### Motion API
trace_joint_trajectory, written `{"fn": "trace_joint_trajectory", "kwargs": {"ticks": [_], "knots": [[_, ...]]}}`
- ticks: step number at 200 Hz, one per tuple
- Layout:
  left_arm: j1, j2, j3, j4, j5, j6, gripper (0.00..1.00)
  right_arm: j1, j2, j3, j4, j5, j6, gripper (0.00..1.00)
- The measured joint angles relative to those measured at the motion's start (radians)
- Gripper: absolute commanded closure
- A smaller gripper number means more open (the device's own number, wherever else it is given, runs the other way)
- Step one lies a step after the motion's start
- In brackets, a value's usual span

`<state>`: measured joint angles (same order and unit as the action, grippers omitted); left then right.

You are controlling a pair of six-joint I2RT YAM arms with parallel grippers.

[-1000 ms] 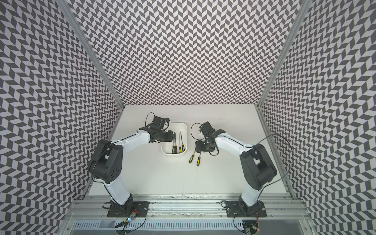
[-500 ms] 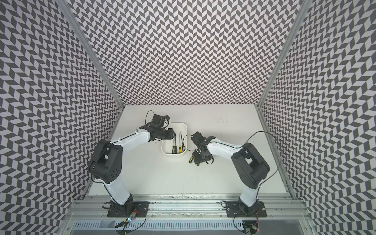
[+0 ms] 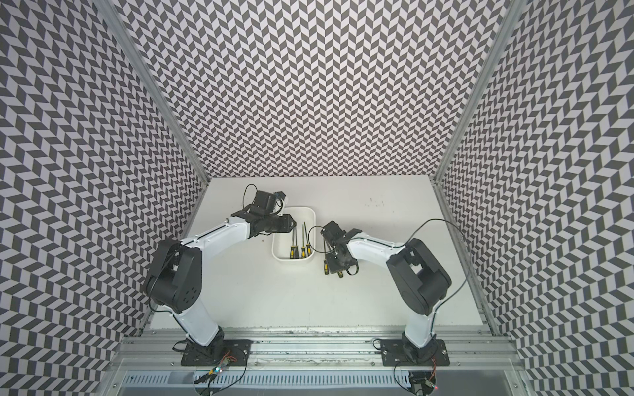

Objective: Put the file tool into the storage box
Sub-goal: Pick up the file tool from the center of the board.

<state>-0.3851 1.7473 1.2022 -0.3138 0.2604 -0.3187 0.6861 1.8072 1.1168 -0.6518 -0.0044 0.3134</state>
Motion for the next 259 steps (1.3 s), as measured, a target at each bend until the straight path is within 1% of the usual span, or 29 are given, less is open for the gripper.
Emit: {"fn": "trace_joint_trajectory", "kwargs": {"ticks": [35,79,97,135,155,189,218,259], "knots": [[0.002,-0.021,-0.034,0.053,0.054,-0.035,0.7,-0.014,-0.011,0.01,0.004,0.024,0.0,1.0],[-0.003,-0.049,-0.073,0.103,0.106,-0.061,0.7,-0.049,-0.15,0.029,0.07,-0.023,0.002,1.0],[-0.011,-0.054,-0.075,0.119,0.12,-0.066,0.7,-0.058,-0.183,0.056,0.103,-0.04,0.002,1.0],[-0.019,-0.054,-0.074,0.133,0.133,-0.068,0.7,-0.068,-0.17,0.074,0.126,-0.069,-0.007,1.0],[-0.02,-0.054,-0.072,0.142,0.15,-0.073,0.69,-0.068,-0.157,0.074,0.126,-0.116,-0.015,1.0],[-0.024,-0.054,-0.072,0.207,0.2,-0.097,0.66,-0.068,-0.155,0.076,0.135,-0.196,-0.036,1.0],[-0.053,-0.044,-0.066,0.246,0.234,-0.109,0.65,-0.068,-0.145,0.103,0.137,-0.248,-0.05,1.0],[-0.096,-0.019,-0.054,0.269,0.254,-0.122,0.65,-0.068,-0.124,0.168,0.145,-0.296,-0.059,1.0]]}}
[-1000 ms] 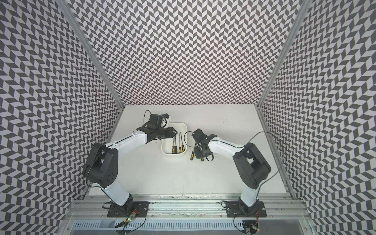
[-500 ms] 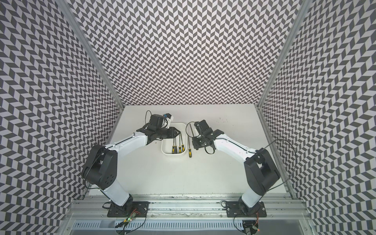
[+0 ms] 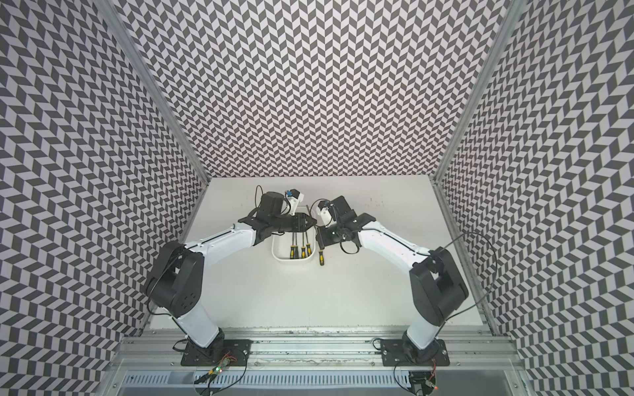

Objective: Put the file tool into the storage box
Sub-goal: Pick up the file tool from the center of the board, then place the file tool in the storage box.

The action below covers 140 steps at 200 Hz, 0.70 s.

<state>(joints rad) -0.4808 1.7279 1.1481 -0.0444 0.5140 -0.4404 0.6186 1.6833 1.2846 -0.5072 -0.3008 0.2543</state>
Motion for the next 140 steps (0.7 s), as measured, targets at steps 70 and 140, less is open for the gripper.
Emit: {"fn": "trace_joint_trajectory", "kwargs": {"ticks": [70,140], "knots": [[-0.025,0.004,0.026,0.021,0.036,-0.019,1.0,-0.003,0.008,0.011,0.025,-0.028,0.005,0.92],[0.051,0.004,0.035,-0.145,-0.141,0.106,1.0,-0.006,-0.008,0.005,0.017,0.031,0.026,0.52]]}}
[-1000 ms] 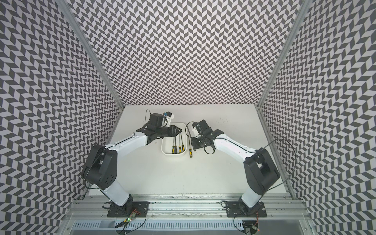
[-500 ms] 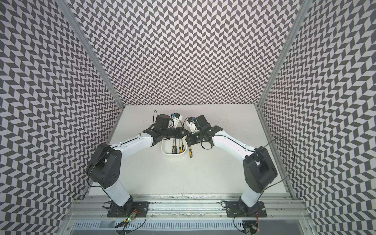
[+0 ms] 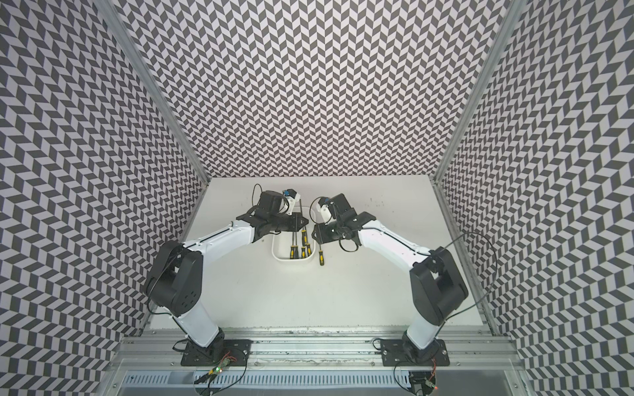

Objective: Put the file tool into the storage box
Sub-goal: Place the file tool in the storage box.

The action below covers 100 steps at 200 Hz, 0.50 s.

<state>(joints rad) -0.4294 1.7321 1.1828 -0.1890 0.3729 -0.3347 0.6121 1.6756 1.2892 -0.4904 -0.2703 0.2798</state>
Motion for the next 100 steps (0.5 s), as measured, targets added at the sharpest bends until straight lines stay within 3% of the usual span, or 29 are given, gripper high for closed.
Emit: {"fn": "trace_joint_trajectory", "kwargs": {"ticks": [34,100], "knots": [[0.041,0.014,0.024,-0.09,-0.098,0.05,1.0,-0.002,-0.014,-0.002,0.005,0.009,0.002,0.52],[0.037,0.074,-0.036,-0.179,-0.178,0.069,1.0,-0.019,-0.014,-0.027,0.003,0.012,0.01,0.52]]}}
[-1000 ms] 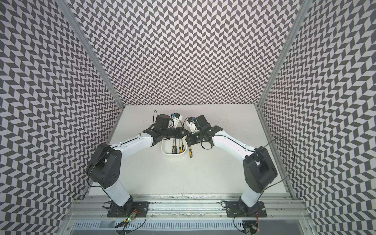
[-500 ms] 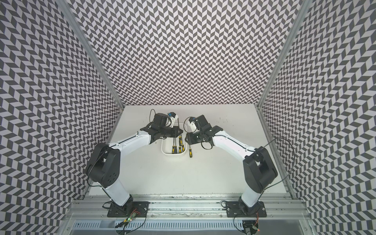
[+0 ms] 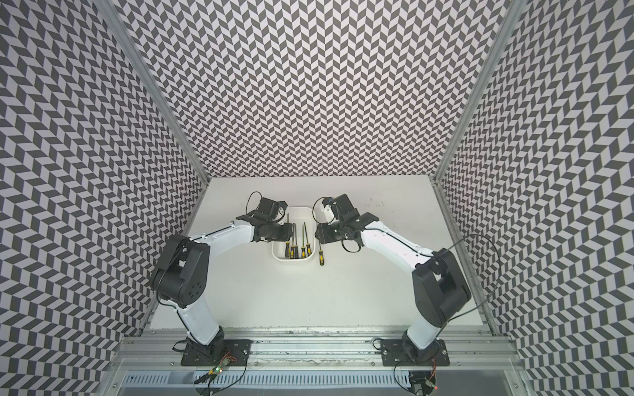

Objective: Put the file tool into the storage box
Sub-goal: Place the file tool in the storage box, then pick up the file tool from the center of the board.

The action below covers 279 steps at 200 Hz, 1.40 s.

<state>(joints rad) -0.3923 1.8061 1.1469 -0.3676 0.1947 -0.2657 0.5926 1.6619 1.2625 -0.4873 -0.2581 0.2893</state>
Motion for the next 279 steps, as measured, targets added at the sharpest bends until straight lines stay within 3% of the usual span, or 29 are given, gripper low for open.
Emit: {"fn": "trace_joint_trajectory", "kwargs": {"ticks": [19,36,60,116,175,250,268,279], "knots": [[0.0,0.002,-0.005,-0.009,-0.016,-0.005,0.9,-0.005,0.0,-0.002,0.0,0.0,0.003,0.51],[0.0,0.002,-0.005,-0.012,-0.027,-0.021,0.74,-0.007,0.0,-0.002,0.0,-0.001,0.004,0.48],[0.0,0.002,-0.005,-0.01,-0.024,-0.026,0.68,-0.007,0.003,-0.002,-0.01,-0.005,0.005,0.44],[0.0,-0.002,0.018,-0.004,-0.011,-0.05,0.68,0.008,0.122,-0.009,-0.094,0.026,-0.025,0.46],[0.012,-0.051,0.111,0.014,0.002,-0.065,0.67,0.101,0.185,-0.034,-0.145,0.096,-0.047,0.46],[0.039,-0.07,0.106,0.023,0.02,-0.067,0.67,0.129,0.27,0.029,-0.147,0.198,-0.046,0.51],[0.042,-0.078,0.098,0.024,0.024,-0.068,0.67,0.13,0.294,0.06,-0.144,0.214,-0.046,0.56],[0.044,-0.08,0.096,0.024,0.028,-0.068,0.67,0.13,0.307,0.073,-0.144,0.227,-0.046,0.66]]}}
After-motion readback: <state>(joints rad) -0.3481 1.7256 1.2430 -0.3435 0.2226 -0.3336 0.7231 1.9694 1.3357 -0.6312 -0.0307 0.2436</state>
